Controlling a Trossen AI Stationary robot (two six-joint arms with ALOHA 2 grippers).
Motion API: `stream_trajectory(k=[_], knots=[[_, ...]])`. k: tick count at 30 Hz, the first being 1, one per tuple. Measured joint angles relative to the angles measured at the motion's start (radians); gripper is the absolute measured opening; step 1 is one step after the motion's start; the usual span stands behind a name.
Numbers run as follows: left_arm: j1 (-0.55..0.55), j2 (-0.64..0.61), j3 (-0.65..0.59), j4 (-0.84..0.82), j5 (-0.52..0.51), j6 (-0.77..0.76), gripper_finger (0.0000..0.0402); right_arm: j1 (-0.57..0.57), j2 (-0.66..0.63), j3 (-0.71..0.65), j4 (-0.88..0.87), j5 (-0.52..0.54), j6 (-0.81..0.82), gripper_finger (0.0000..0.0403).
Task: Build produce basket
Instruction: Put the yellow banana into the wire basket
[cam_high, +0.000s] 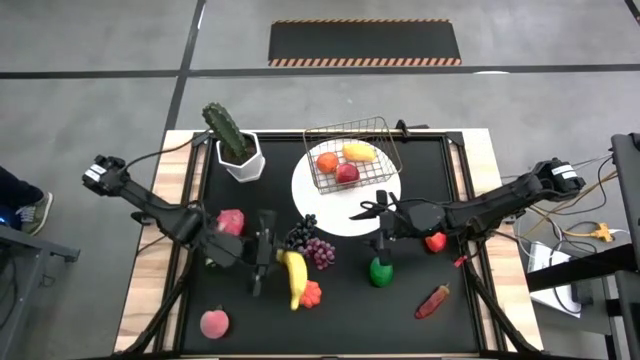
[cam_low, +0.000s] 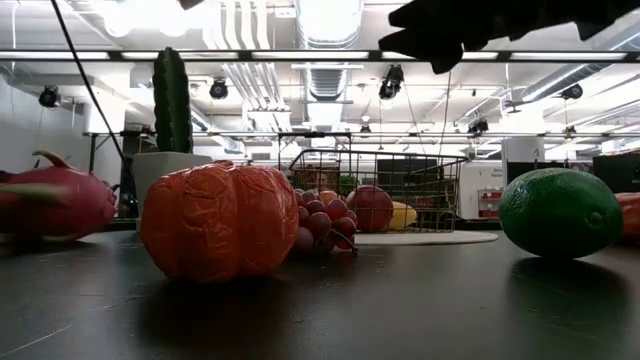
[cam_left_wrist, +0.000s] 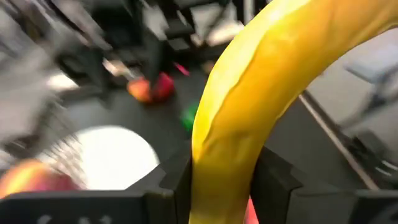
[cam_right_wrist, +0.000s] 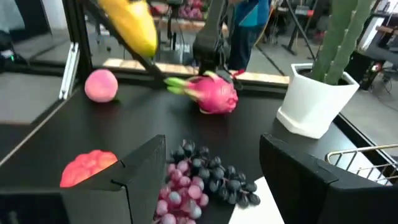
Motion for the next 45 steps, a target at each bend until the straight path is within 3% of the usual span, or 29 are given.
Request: stream_trajectory(k=[5,7,14,18,26,37,41,45], knots=[[0.026,-0.004,-0.066,0.186,-0.279,0.045,0.0107,0.000,0.000,-0.051,0.136,0.000,0.001,0.0262],[0.044,0.004,-0.092,0.260,-0.316,0.000,0.0108,0.000,0.000,-0.054,0.197,0.000,-0.040,0.0269],[0.078,0.022,-0.217,0.465,-0.316,-0.217,0.0110,0.000,0.000,0.017,0.270,0.000,-0.215,0.0286],[0.086,0.022,-0.281,0.580,-0.315,-0.284,0.0111,0.000,0.001,0.065,0.251,-0.075,-0.275,0.0292],[0.094,0.026,-0.373,0.785,-0.315,-0.286,0.0111,-0.002,0.085,0.167,0.253,-0.098,-0.382,0.0286],[0.101,0.165,-0.380,0.934,-0.311,-0.283,0.0111,-0.025,0.322,0.362,0.248,-0.135,-0.463,0.0287],[0.103,0.188,-0.382,0.958,-0.307,-0.284,0.0111,-0.025,0.377,0.418,0.225,-0.157,-0.490,0.0266],[0.105,0.193,-0.386,0.955,-0.307,-0.284,0.0112,-0.025,0.392,0.463,0.157,-0.158,-0.485,0.0201]])
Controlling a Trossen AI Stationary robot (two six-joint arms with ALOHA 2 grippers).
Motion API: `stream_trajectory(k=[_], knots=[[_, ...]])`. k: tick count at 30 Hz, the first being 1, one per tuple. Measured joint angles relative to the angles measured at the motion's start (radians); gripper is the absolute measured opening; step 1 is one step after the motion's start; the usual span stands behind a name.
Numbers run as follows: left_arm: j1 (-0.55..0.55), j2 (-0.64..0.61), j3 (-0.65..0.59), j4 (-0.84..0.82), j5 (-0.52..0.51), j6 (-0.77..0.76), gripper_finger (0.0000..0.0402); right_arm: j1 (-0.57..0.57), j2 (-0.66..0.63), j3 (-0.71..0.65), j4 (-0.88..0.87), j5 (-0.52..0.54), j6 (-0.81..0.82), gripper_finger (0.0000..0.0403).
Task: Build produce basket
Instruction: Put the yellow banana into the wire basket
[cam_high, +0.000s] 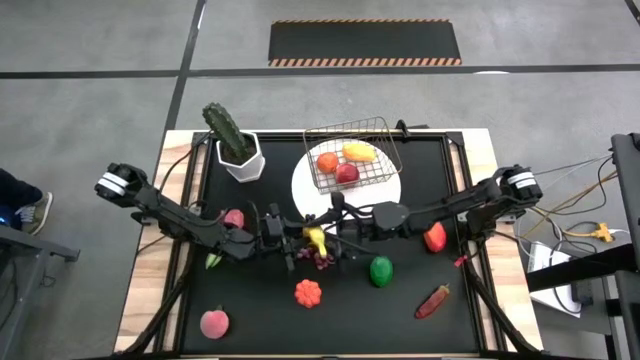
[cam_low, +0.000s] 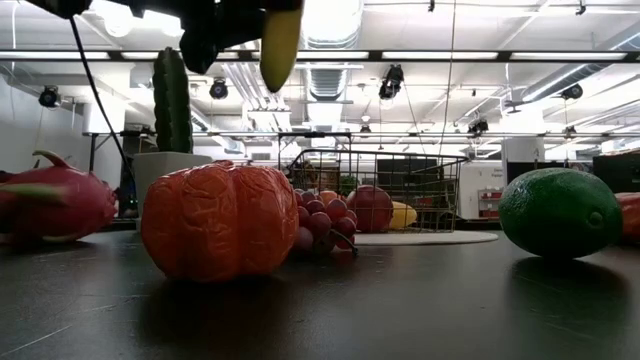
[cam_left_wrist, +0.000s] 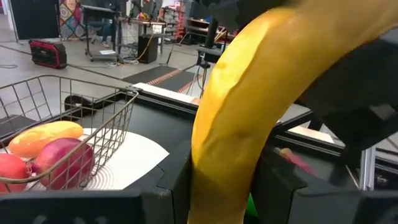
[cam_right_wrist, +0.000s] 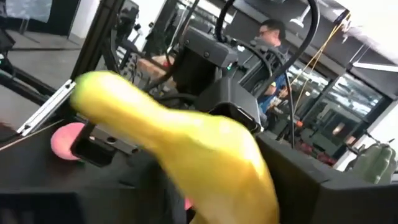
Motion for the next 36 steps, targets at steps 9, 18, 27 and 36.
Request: stream_trajectory(k=[9,18,27,36], knots=[[0.001,0.001,-0.001,-0.005,0.008,0.022,0.0113,-0.002,-0.027,0.039,-0.152,-0.007,-0.021,0.0104],[0.006,0.002,-0.003,-0.009,-0.012,0.040,0.0203,0.000,-0.028,0.038,-0.187,0.031,0.000,0.0103],[0.007,-0.011,-0.015,0.000,-0.017,0.109,0.0272,0.002,-0.042,0.041,-0.227,0.105,0.009,0.0101],[0.007,-0.058,-0.038,-0.009,-0.022,0.206,0.0274,-0.002,-0.100,0.041,-0.281,0.331,-0.025,0.0101]])
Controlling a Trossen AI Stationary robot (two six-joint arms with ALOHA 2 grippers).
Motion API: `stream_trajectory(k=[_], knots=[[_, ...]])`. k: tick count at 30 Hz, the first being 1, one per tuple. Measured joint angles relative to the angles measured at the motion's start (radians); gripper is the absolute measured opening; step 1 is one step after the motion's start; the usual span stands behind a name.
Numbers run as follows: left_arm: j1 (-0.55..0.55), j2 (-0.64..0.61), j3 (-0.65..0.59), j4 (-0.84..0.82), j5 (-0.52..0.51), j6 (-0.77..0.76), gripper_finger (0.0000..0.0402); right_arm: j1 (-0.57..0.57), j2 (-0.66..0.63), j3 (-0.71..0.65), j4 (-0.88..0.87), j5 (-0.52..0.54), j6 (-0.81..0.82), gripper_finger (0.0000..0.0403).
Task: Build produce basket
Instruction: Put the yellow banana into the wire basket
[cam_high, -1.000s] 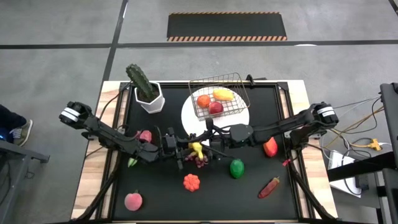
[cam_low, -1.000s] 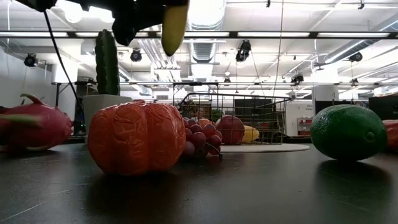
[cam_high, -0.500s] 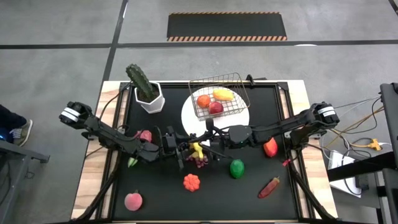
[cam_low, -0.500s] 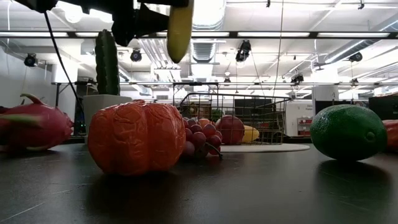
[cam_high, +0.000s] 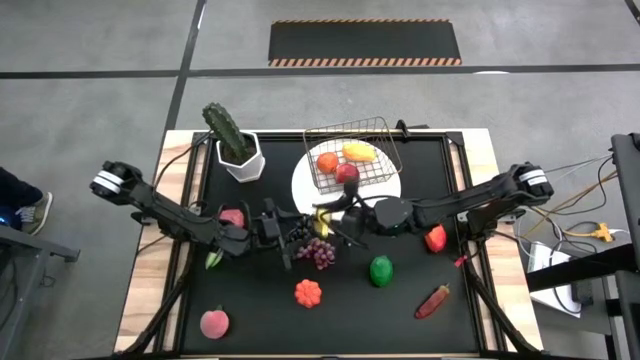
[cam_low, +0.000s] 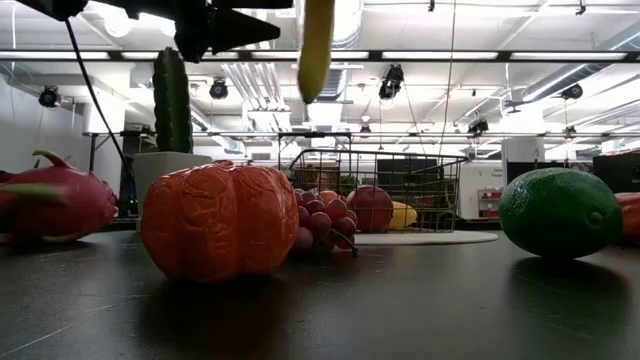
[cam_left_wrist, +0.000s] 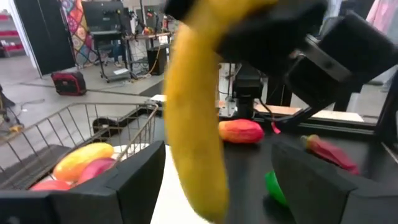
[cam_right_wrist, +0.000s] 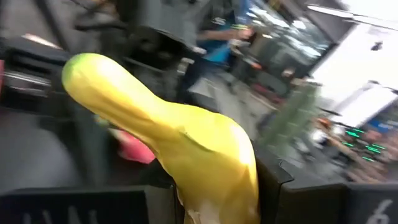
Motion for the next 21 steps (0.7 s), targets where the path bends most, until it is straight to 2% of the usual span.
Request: stream_trajectory(k=[5,8,13,17,21], knots=[[0.000,-0.030,-0.002,-0.004,-0.012,0.094,0.0274,-0.043,-0.035,0.000,-0.003,0.206,-0.033,0.0100],[0.000,-0.052,-0.002,-0.005,-0.030,0.169,0.0274,-0.104,-0.039,0.000,-0.011,0.294,0.005,0.0100],[0.000,-0.094,-0.005,-0.004,-0.082,0.289,0.0274,-0.240,-0.007,-0.004,-0.010,0.299,0.127,0.0100],[0.000,-0.125,-0.017,-0.007,-0.116,0.297,0.0274,-0.331,0.046,-0.011,-0.015,0.251,0.229,0.0100],[0.000,-0.146,-0.028,-0.026,-0.124,0.293,0.0274,-0.374,0.105,-0.011,-0.001,0.202,0.291,0.0105]])
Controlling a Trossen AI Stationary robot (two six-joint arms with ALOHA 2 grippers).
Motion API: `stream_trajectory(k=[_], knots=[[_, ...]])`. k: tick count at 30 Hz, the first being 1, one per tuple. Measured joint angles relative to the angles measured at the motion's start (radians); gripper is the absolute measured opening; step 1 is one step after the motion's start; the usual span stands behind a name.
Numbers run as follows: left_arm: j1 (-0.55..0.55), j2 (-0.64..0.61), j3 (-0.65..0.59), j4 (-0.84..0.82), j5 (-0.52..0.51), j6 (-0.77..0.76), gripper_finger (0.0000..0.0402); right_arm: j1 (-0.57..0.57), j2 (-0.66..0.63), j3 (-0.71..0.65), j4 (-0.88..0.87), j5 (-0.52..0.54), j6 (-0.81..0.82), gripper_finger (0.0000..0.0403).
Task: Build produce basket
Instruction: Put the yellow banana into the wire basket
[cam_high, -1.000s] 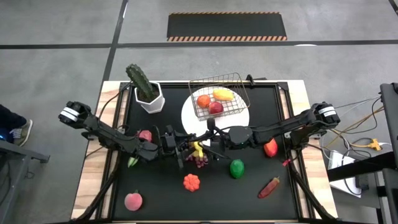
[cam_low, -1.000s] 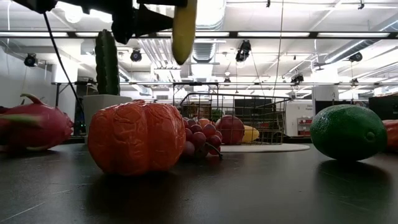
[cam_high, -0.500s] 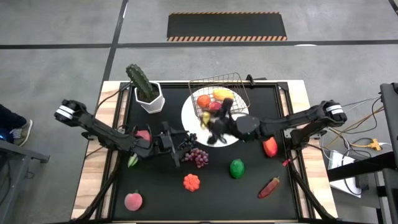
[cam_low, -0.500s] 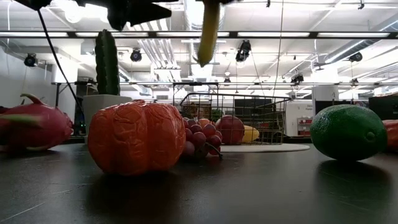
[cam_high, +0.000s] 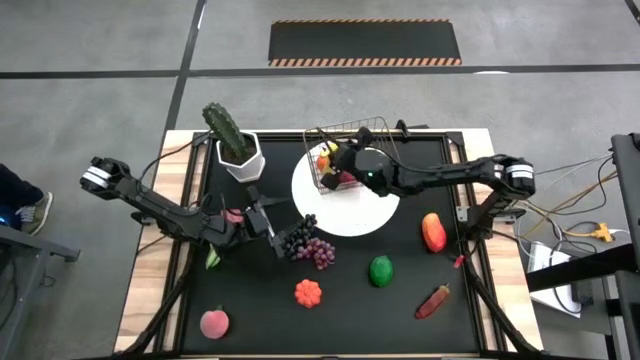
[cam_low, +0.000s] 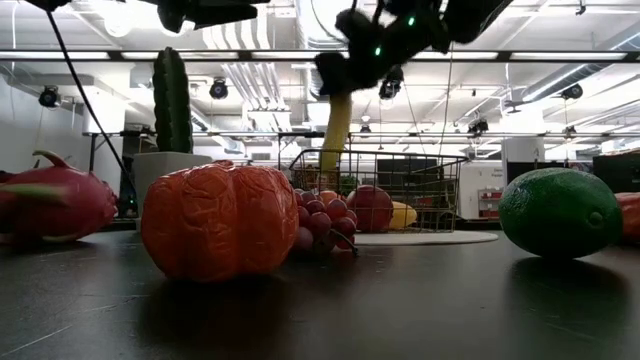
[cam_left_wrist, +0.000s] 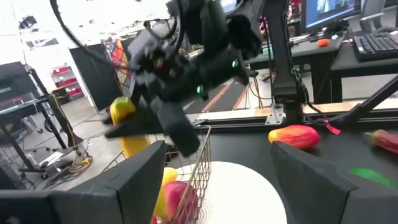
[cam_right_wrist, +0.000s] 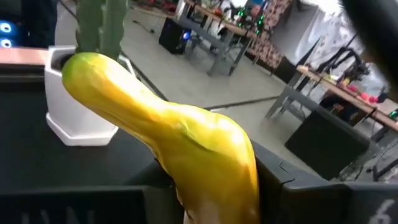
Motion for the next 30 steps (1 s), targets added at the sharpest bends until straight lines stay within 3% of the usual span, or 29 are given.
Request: stream_trajectory(k=[9,15,23,30], knots=[[0.000,-0.010,-0.018,0.002,0.001,0.000,0.0274,-0.022,0.131,0.043,-0.001,0.042,0.018,0.0108],[0.000,-0.011,-0.019,0.002,0.001,0.000,0.0274,-0.022,0.190,0.080,-0.001,0.053,0.017,0.0138],[0.000,-0.011,-0.019,0.004,0.002,-0.001,0.0274,-0.020,0.203,0.102,-0.021,0.011,0.115,0.0175],[-0.001,-0.011,-0.019,0.004,0.002,-0.002,0.0274,-0.020,0.196,0.121,-0.091,-0.016,0.148,0.0180]])
